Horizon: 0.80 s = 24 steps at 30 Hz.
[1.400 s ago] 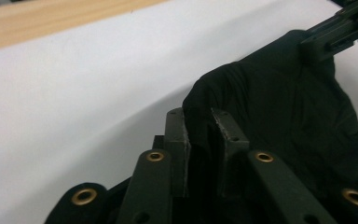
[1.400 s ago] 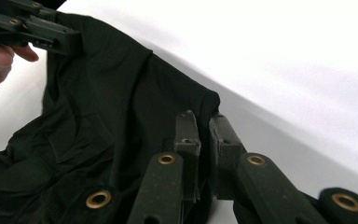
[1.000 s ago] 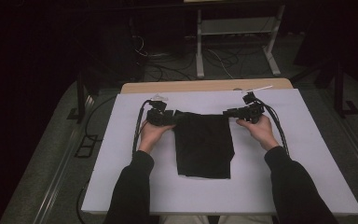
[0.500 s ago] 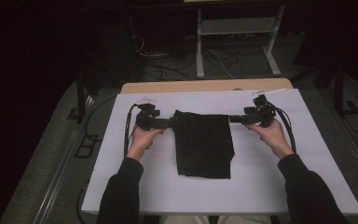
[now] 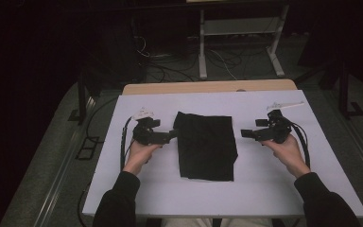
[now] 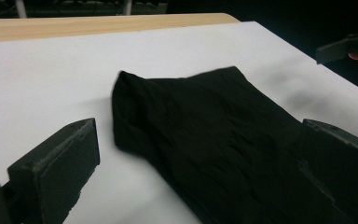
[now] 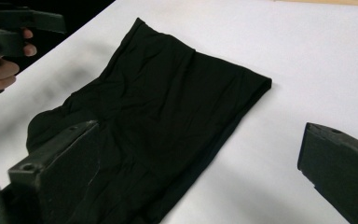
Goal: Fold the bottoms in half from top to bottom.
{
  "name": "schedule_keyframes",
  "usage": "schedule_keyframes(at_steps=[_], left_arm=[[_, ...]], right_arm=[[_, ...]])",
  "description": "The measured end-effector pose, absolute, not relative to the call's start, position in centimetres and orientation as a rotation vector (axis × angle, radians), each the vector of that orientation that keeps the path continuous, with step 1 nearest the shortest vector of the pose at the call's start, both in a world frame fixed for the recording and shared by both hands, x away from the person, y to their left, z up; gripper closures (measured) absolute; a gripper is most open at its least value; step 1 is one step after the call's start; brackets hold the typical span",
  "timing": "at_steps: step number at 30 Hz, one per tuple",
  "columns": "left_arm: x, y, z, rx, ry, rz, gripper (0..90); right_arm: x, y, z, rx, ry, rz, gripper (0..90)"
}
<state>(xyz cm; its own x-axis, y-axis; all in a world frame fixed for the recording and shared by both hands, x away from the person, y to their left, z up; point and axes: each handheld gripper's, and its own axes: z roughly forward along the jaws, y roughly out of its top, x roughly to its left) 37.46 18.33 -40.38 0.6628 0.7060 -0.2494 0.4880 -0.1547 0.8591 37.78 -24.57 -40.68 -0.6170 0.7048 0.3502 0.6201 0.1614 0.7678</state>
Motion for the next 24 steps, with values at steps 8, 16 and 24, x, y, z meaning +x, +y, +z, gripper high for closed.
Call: schedule_keyframes(at_steps=[8,16,24], left_arm=[[34.8,18.2,-40.1,1.815,0.915,0.286,0.0],[32.6,18.6,-40.3,1.801,0.898,0.317,0.0],[30.9,19.2,-39.9,1.787,0.880,0.312,0.0]], right_arm=[[35.1,-25.3,-40.8,1.322,2.292,1.465,0.0],[32.6,-26.4,-40.9,1.316,2.266,1.463,0.0],[30.1,-27.0,-40.8,1.285,2.258,1.479,0.0]])
